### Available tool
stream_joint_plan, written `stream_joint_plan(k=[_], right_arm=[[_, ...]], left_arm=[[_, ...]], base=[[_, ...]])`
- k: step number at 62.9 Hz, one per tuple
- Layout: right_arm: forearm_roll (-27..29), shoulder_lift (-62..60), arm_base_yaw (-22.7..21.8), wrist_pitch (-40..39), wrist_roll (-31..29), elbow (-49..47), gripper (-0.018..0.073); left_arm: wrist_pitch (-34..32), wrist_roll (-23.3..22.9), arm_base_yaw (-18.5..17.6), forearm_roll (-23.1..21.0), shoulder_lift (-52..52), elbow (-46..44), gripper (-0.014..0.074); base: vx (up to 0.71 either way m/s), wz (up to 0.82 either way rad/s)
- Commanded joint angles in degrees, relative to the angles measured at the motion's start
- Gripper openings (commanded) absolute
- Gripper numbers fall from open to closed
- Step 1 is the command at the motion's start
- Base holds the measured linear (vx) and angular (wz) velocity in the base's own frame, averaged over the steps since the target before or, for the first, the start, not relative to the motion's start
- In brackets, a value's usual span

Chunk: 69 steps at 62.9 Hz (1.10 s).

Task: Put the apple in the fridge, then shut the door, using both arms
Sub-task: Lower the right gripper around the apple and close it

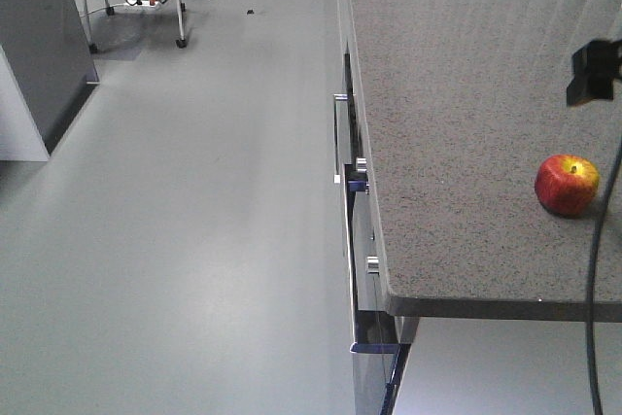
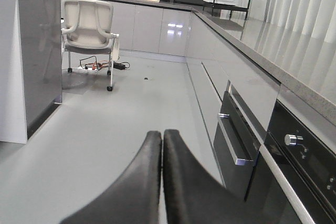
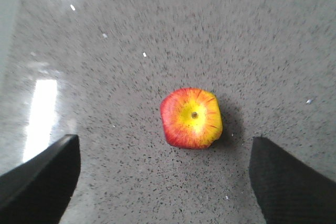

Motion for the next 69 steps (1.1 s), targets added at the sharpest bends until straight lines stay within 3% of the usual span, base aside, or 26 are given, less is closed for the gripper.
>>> stream_joint_plan(k=[1,23,69], right_arm=[[-0.04,0.73,-0.72,-3.19,-0.30,-1.96,0.0615],[-3.32,6.04,-0.72,-4.77,-0.24,-1.96,0.0603],[-3.32,10.74,-0.72,-7.52,-0.49,-1.96,0.0594]], left_arm=[[-4.32,-0.27,0.00,0.02,-0.34,1.24,-0.0006],[-4.32,-0.27,0.00,0.02,-0.34,1.24,-0.0006],[-4.32,-0.27,0.00,0.02,-0.34,1.24,-0.0006]], base=[[0.00,0.00],[0.00,0.00],[0.00,0.00]])
